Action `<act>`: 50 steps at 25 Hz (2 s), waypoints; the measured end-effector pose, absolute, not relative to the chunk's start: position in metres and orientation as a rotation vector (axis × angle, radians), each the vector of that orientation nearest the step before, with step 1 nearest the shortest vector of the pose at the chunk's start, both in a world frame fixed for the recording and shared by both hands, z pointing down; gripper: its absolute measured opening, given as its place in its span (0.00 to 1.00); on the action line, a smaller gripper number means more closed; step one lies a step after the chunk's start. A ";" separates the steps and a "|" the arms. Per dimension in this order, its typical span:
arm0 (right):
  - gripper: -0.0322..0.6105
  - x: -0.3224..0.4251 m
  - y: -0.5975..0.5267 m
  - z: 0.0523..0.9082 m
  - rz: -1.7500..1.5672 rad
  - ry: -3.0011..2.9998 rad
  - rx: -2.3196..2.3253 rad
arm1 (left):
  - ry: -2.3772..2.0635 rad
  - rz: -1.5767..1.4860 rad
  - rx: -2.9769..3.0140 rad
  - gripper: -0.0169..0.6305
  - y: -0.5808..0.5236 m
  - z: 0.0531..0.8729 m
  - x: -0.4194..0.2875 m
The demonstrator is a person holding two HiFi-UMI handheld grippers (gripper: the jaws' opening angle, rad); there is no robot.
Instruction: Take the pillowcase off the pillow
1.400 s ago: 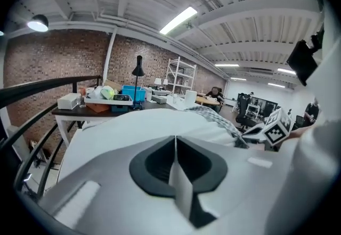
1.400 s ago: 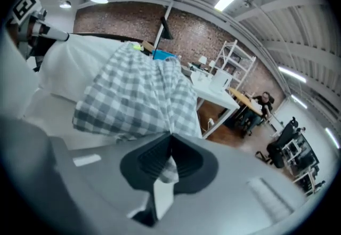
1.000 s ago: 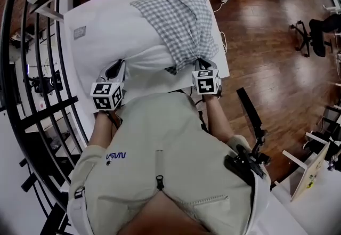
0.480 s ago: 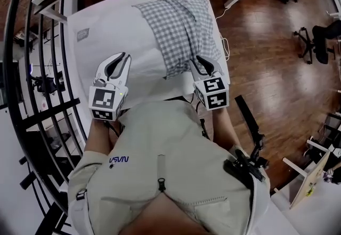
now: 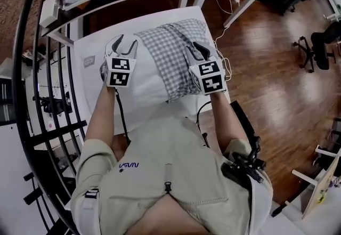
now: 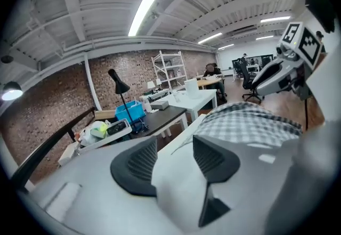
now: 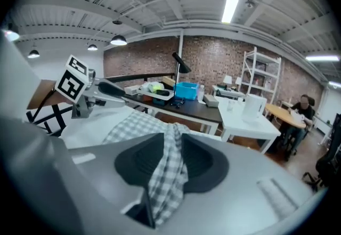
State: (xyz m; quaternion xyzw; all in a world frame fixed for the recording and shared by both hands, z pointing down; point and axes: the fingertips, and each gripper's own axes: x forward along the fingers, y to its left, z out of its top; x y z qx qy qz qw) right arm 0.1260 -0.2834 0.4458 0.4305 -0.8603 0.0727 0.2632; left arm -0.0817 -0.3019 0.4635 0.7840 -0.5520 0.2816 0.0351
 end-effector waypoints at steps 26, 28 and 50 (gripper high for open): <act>0.09 0.092 -0.366 0.459 -0.007 -2.121 1.237 | -1.451 0.382 2.551 0.05 -0.148 0.438 -0.049; 0.09 0.120 -0.375 0.447 0.018 -2.109 1.369 | -1.463 0.260 2.571 0.05 -0.133 0.414 -0.059; 0.26 0.198 -0.273 0.465 0.317 -2.302 1.500 | -1.569 0.493 2.511 0.41 -0.184 0.431 -0.066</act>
